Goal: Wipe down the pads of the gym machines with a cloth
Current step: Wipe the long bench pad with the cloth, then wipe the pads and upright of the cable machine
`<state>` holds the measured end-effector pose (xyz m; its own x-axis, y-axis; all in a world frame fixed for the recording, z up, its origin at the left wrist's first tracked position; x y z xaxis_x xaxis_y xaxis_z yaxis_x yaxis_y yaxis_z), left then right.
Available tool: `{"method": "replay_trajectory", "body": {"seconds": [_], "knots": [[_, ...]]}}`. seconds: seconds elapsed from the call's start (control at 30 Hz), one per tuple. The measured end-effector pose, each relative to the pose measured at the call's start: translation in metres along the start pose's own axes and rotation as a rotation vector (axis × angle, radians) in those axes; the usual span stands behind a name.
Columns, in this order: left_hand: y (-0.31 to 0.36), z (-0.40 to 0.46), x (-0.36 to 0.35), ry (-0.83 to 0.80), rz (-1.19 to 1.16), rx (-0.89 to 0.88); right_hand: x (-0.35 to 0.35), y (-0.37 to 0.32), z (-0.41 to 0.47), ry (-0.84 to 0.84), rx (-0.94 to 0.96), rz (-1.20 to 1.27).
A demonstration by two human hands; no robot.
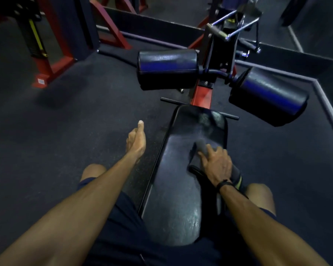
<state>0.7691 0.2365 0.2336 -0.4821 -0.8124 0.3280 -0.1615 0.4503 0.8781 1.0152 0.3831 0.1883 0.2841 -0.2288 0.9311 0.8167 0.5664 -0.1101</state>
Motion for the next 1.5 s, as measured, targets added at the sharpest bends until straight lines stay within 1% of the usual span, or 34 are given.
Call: {"method": "replay_trajectory", "body": {"seconds": [0.03, 0.1, 0.23, 0.3, 0.4, 0.43, 0.47, 0.5, 0.57, 0.63, 0.67, 0.73, 0.8, 0.83, 0.87, 0.9, 0.97, 1.03, 1.1, 1.13, 1.17, 1.23, 1.27, 1.3, 1.33, 1.4, 1.43, 1.47, 1.5], "knots": [[0.006, -0.001, -0.003, -0.011, 0.001, -0.023, 0.008, 0.004, 0.010, 0.028, -0.041, 0.010], [0.026, -0.005, -0.007, -0.027, -0.004, -0.079, 0.033, -0.007, 0.035, 0.126, -0.051, 0.052], [0.082, 0.002, -0.011, -0.026, -0.010, -0.199, 0.087, -0.055, 0.095, 0.356, -0.048, 0.272], [0.119, 0.014, -0.009, 0.001, -0.048, -0.281, 0.117, -0.075, 0.134, 0.463, -0.076, 0.381], [0.166, 0.038, -0.001, 0.079, -0.106, -0.394, 0.163, -0.090, 0.193, 0.643, -0.108, 0.463], [0.177, 0.051, 0.002, 0.117, -0.132, -0.425, 0.173, -0.095, 0.212, 0.687, -0.105, 0.489], [0.185, 0.063, 0.004, 0.166, -0.162, -0.452, 0.179, -0.102, 0.228, 0.696, -0.087, 0.497], [0.191, 0.083, 0.005, 0.219, -0.185, -0.452, 0.175, -0.113, 0.249, 0.662, -0.052, 0.473], [0.197, 0.121, 0.004, 0.279, -0.244, -0.375, 0.146, -0.136, 0.285, 0.482, 0.072, 0.325], [0.200, 0.169, -0.005, 0.238, -0.315, -0.285, 0.098, -0.159, 0.314, 0.288, 0.209, 0.121], [0.204, 0.190, -0.008, 0.210, -0.324, -0.252, 0.080, -0.164, 0.324, 0.246, 0.241, 0.050], [0.212, 0.231, -0.020, 0.118, -0.255, -0.197, 0.057, -0.168, 0.346, 0.208, 0.251, -0.010], [0.203, 0.247, -0.034, -0.005, -0.211, -0.157, 0.059, -0.165, 0.345, 0.219, 0.260, -0.034], [0.195, 0.252, -0.043, -0.067, -0.267, -0.094, 0.062, -0.165, 0.346, 0.207, 0.259, -0.041], [0.190, 0.248, -0.049, -0.122, -0.364, 0.005, 0.065, -0.167, 0.345, 0.192, 0.262, -0.047], [0.183, 0.242, -0.055, -0.143, -0.442, 0.086, 0.068, -0.170, 0.343, 0.168, 0.264, -0.050], [0.179, 0.229, -0.058, -0.153, -0.467, 0.153, 0.070, -0.171, 0.340, 0.110, 0.261, -0.058], [0.184, 0.228, -0.055, -0.130, -0.488, 0.144, 0.073, -0.172, 0.341, 0.101, 0.260, -0.063], [0.191, 0.230, -0.053, -0.104, -0.494, 0.118, 0.073, -0.179, 0.341, 0.146, 0.272, -0.078], [0.190, 0.231, -0.055, -0.120, -0.523, 0.086, 0.072, -0.191, 0.338, 0.186, 0.300, -0.070], [0.188, 0.227, -0.057, -0.160, -0.572, 0.043, 0.070, -0.208, 0.333, 0.216, 0.351, -0.051], [0.182, 0.212, -0.063, -0.292, -0.751, -0.053, 0.060, -0.245, 0.318, 0.247, 0.458, 0.003], [0.176, 0.200, -0.062, -0.381, -0.698, -0.062, 0.057, -0.260, 0.312, 0.243, 0.493, 0.015], [0.165, 0.197, -0.057, -0.381, -0.575, -0.037, 0.057, -0.269, 0.309, 0.243, 0.513, 0.023], [0.161, 0.195, -0.047, -0.338, -0.486, -0.023, 0.059, -0.270, 0.309, 0.238, 0.536, 0.027], [0.157, 0.205, -0.025, -0.219, -0.436, -0.005, 0.065, -0.249, 0.315, 0.247, 0.573, 0.010], [0.165, 0.208, -0.030, -0.155, -0.403, -0.013, 0.069, -0.231, 0.324, 0.255, 0.558, 0.003], [0.173, 0.208, -0.023, -0.098, -0.366, -0.036, 0.072, -0.209, 0.335, 0.260, 0.504, -0.022], [0.182, 0.209, -0.025, -0.073, -0.378, -0.038, 0.073, -0.183, 0.342, 0.268, 0.431, -0.053]]}}
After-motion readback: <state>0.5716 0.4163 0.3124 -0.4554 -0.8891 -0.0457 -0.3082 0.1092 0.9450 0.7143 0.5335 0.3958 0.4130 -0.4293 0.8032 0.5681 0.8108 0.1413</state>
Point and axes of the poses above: each hand's wrist, its own z-axis towards the middle knuckle, its own x-axis out of the back of the hand, y = z × x, the point moved 4 cm from there along z, towards the middle knuckle, and after that the axes turned 5 degrees about y, right-handed, at the moved point
